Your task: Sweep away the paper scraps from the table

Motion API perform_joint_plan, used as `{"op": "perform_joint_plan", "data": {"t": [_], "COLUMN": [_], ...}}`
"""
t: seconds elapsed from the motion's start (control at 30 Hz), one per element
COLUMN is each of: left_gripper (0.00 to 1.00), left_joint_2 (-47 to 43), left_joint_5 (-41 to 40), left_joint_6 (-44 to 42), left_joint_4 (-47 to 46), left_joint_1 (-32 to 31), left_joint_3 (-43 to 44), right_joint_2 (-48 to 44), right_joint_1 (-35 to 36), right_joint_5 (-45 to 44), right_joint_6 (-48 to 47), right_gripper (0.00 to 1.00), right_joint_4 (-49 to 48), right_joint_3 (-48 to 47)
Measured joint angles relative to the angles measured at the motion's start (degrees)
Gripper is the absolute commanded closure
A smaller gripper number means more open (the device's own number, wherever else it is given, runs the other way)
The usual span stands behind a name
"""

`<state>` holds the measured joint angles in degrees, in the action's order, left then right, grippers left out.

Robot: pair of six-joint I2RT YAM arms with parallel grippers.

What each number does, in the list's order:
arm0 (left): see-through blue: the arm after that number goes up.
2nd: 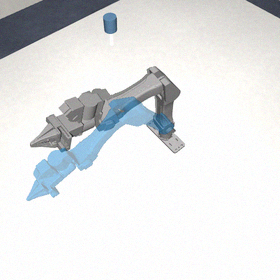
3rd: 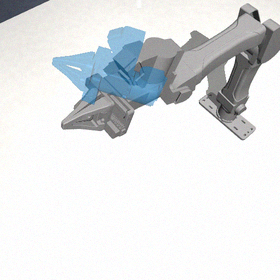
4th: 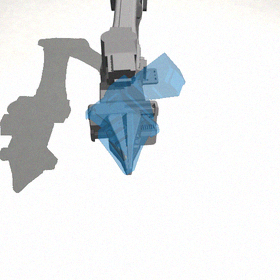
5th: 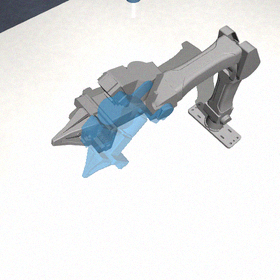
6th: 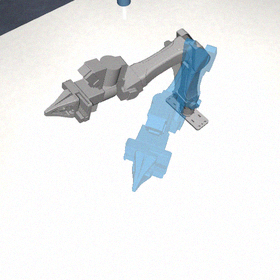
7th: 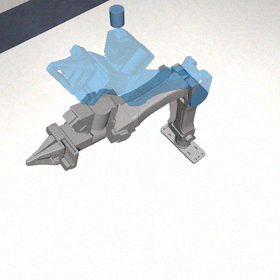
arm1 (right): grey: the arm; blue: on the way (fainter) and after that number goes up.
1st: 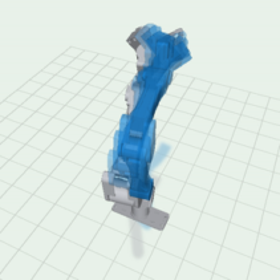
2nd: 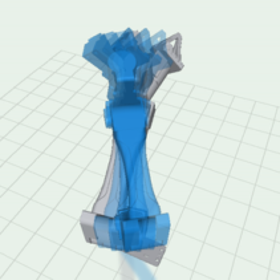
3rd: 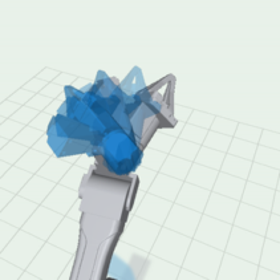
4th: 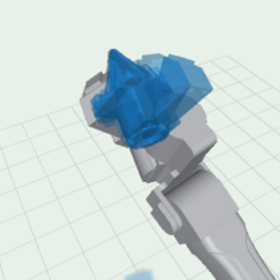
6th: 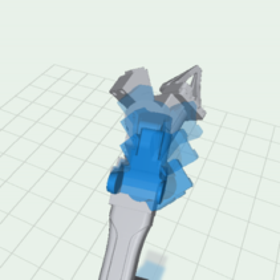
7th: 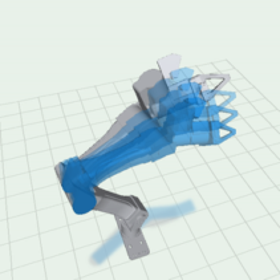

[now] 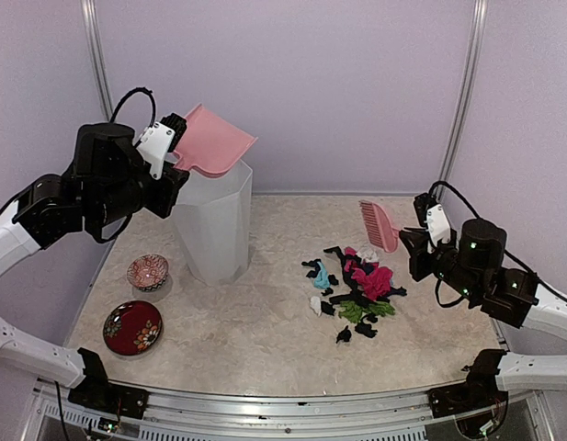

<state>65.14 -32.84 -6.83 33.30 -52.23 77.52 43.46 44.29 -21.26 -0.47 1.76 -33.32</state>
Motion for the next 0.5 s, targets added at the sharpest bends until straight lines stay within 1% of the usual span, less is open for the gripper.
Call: {"op": "perform_joint_plan", "data": {"t": [0.13,0.2,0.3,0.4,0.5], "left_gripper": [1.0,1.0,1.0,1.0,1.0], "left_joint_2": [-0.6,-0.7,-0.7,-0.7,-0.3], "left_joint_5": [4.5,6.0,7.0,8.1,9.7], "left_joint_6": [7.0,11.5,15.2,18.8,22.1], "left_joint_4": [1.8,2.8,3.2,2.9,2.6], "left_joint_1": [-2.0,-5.0,-10.1,-13.7,-15.8], "left_joint_3": [0.2,0.2,-0.5,-3.5,-8.0], "right_joint_2": [2.6,3.8,4.7,5.8,9.0], "right_joint_1": [-0.4,-0.7,-1.1,-2.5,-4.6], "right_joint_5": [-2.0,-3.7,-6.4,-8.9,-10.5], "right_joint_6": [-1.7,-2.6,-3.7,-4.1,-2.8], "right_gripper": [1.0,1.0,1.0,1.0,1.0], "right_joint_4": [2.0,3.1,4.9,7.0,10.3], "right_joint_3": [-3.3,-4.7,-5.6,-6.8,-9.7]}}
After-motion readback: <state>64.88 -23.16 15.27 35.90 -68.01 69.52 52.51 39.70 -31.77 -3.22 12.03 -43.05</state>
